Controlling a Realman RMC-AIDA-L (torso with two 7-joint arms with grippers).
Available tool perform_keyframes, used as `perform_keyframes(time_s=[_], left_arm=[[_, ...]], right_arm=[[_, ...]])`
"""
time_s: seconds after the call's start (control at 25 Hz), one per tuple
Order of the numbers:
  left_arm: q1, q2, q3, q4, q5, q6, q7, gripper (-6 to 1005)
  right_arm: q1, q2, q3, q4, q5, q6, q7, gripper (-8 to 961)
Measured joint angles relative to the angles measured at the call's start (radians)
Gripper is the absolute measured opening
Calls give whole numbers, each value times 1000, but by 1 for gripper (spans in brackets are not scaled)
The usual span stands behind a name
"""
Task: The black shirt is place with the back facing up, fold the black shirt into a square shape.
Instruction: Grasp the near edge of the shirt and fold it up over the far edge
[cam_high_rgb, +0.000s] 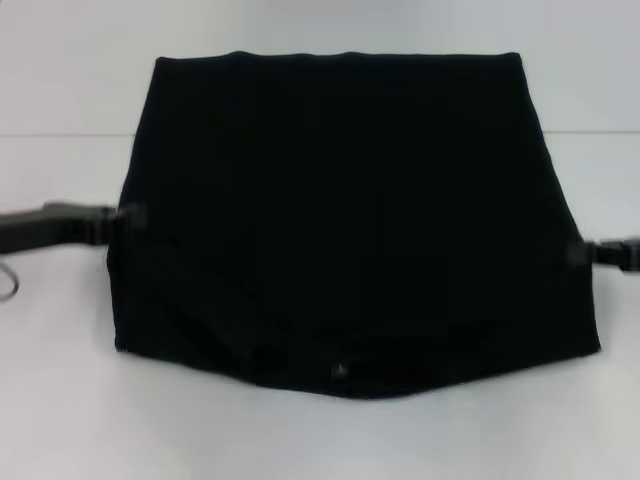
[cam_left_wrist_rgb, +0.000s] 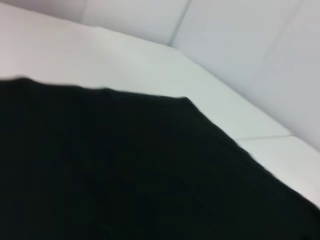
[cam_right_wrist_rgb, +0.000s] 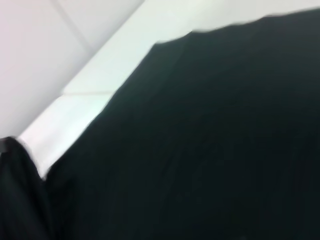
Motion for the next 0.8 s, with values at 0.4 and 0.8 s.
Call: perform_keyframes(time_s=[0.4, 0.8], left_arm=[[-123, 15, 25, -72, -5, -317, -22, 55], [-185, 22, 50, -88, -9, -432, -22, 79]], right_arm=[[179, 13, -20, 133, 24, 413, 6, 62], [266, 28, -80, 118, 26, 570, 43, 62]])
